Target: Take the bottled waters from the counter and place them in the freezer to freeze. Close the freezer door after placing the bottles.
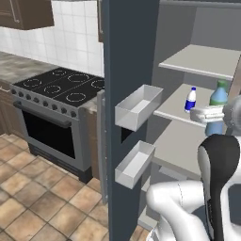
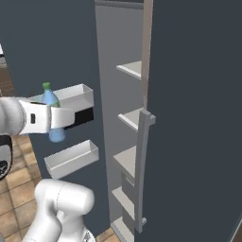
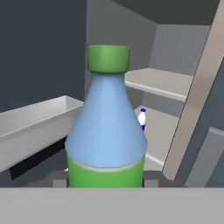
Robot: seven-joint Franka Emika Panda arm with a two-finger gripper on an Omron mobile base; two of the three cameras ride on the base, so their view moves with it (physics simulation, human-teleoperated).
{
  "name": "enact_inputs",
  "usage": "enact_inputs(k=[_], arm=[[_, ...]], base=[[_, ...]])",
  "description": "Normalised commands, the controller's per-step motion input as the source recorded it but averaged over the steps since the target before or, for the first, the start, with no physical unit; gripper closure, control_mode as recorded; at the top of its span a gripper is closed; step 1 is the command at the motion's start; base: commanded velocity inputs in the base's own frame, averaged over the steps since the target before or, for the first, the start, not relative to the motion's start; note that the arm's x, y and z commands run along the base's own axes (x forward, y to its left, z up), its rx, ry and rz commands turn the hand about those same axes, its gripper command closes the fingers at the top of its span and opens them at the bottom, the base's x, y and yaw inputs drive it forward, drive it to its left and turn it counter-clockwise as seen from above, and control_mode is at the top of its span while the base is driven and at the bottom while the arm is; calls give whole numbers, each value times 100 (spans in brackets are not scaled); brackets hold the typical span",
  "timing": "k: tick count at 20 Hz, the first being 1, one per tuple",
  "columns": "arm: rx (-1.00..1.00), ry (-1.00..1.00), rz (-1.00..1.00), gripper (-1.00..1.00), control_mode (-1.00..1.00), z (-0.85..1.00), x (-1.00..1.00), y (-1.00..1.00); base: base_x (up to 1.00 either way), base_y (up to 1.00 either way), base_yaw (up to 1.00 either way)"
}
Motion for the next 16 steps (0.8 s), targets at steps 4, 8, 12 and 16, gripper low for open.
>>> enact_inputs(k=[4, 8, 12, 16], arm=[[0, 0, -44, 100, -100, 22, 8, 1], [0, -4, -44, 100, -100, 17, 8, -18], [0, -15, -36, 100, -100, 11, 27, -22], [0, -27, -19, 100, -100, 3, 24, -22]], base=[[0, 0, 0], [0, 0, 0], [0, 0, 0], [0, 0, 0]])
